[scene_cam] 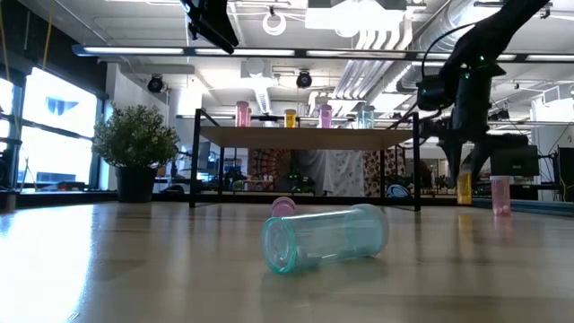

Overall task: Pick and place medicine bottles onto shelf by color
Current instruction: Put the top orange pill bottle on the shelf aligned with the other orange pill bottle

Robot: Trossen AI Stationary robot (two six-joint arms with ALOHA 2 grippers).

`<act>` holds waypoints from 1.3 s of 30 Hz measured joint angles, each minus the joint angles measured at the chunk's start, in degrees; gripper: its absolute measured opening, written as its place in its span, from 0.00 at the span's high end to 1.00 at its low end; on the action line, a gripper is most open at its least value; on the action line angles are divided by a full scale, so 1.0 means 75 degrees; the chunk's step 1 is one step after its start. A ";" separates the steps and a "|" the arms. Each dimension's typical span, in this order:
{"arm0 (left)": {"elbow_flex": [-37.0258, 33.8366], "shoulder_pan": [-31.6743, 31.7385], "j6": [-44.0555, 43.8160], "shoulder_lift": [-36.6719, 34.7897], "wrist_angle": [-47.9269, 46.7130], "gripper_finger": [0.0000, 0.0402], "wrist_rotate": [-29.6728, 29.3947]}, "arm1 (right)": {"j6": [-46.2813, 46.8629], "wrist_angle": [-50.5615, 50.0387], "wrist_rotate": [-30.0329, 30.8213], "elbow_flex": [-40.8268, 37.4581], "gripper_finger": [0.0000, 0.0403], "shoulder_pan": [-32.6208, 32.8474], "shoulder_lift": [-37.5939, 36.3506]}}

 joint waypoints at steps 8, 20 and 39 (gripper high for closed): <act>0.0000 0.0001 0.0020 0.0000 0.0000 0.50 0.0000 | -0.0195 -0.1216 0.0481 0.1537 0.73 0.0466 -0.0380; 0.0000 0.0000 -0.0004 0.0000 0.0000 0.50 0.0000 | -0.0918 -0.2217 0.1724 0.4897 0.73 0.0773 -0.0525; 0.0000 0.0000 -0.0324 0.0003 -0.0163 0.50 0.0487 | -0.3101 -0.0321 0.1578 0.8165 0.73 0.2217 0.0557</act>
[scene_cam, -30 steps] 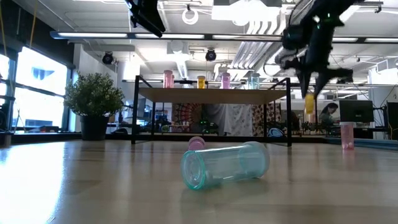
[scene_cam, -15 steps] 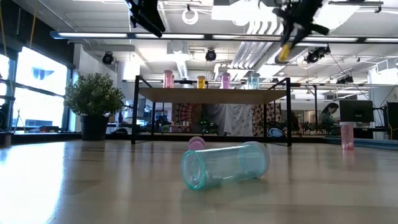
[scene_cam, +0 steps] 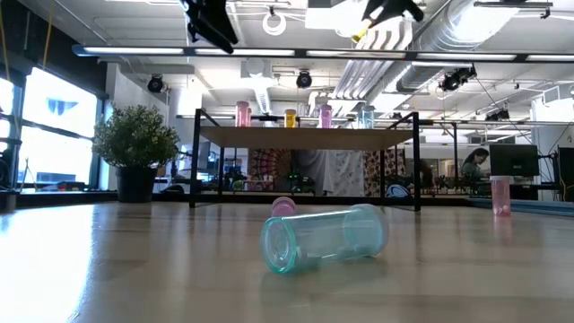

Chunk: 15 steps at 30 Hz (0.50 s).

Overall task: Pick and place medicine bottles onto shelf by color
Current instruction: Put the top orange pill bottle on the shelf aligned with the other orange pill bottle

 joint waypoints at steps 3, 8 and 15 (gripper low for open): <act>0.0000 0.0000 0.0000 0.0000 -0.0051 0.50 0.0000 | -0.0315 -0.0129 -0.0110 0.0549 0.73 0.0358 0.0493; 0.0000 0.0000 0.0000 0.0000 -0.0134 0.50 0.0000 | -0.0817 -0.0600 -0.0293 0.1198 0.73 0.0901 0.1301; 0.0000 0.0000 0.0000 0.0000 -0.0257 0.50 0.0000 | -0.1422 -0.1075 -0.0627 0.1622 0.73 0.1572 0.2182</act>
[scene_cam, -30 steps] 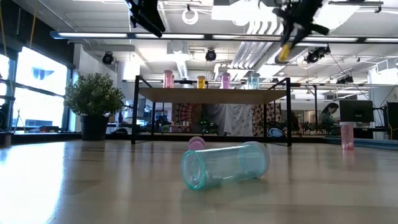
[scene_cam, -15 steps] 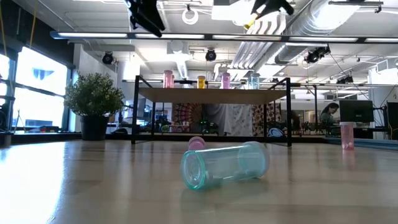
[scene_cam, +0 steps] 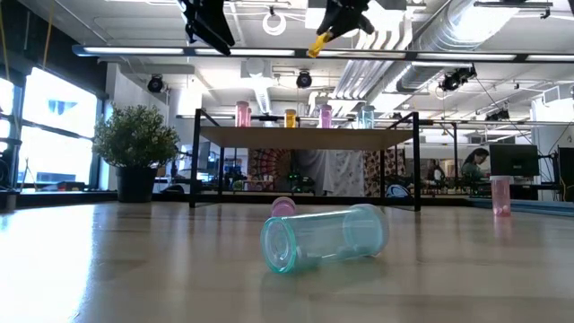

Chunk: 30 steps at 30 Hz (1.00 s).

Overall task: Pick and place medicine bottles onto shelf by color
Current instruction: Put the top orange pill bottle on the shelf aligned with the other orange pill bottle

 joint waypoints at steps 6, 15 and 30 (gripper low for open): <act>0.0000 0.0000 0.0057 0.0003 0.0009 0.50 0.0002 | -0.0424 -0.0108 -0.0018 0.0000 0.73 0.0626 0.0344; 0.0000 0.0000 0.0343 0.0006 0.0132 0.50 0.0541 | -0.0951 -0.0121 -0.0442 -0.0015 0.73 0.1001 0.0371; -0.0004 -0.0426 0.0648 0.0373 0.1968 0.50 0.1402 | -0.2210 -0.0080 -0.2413 -0.0017 0.73 0.0998 0.0415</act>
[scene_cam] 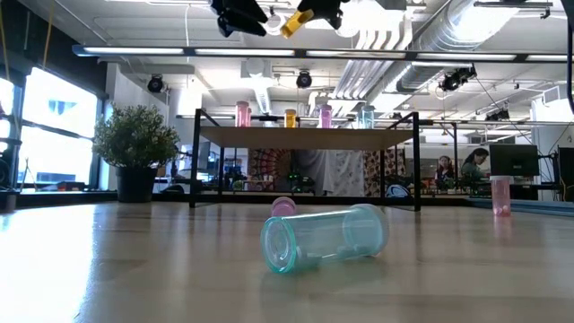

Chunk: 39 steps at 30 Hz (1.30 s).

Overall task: Pick and place medicine bottles onto shelf by color
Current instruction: Put the top orange pill bottle on the shelf aligned with the other orange pill bottle

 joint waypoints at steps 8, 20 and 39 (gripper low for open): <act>-0.0002 -0.0329 -0.0130 0.0330 0.0730 0.50 0.0006 | -0.0194 -0.0049 -0.0091 0.0003 0.73 -0.0029 -0.0001; 0.0001 -0.0422 -0.0444 0.0673 0.1004 0.50 -0.0117 | -0.0331 -0.0090 0.0115 0.0003 0.73 -0.0023 -0.0007; 0.0001 -0.0370 -0.0447 0.0673 0.1144 0.56 -0.0318 | -0.0168 -0.0299 0.0140 0.0006 0.73 -0.0023 -0.0010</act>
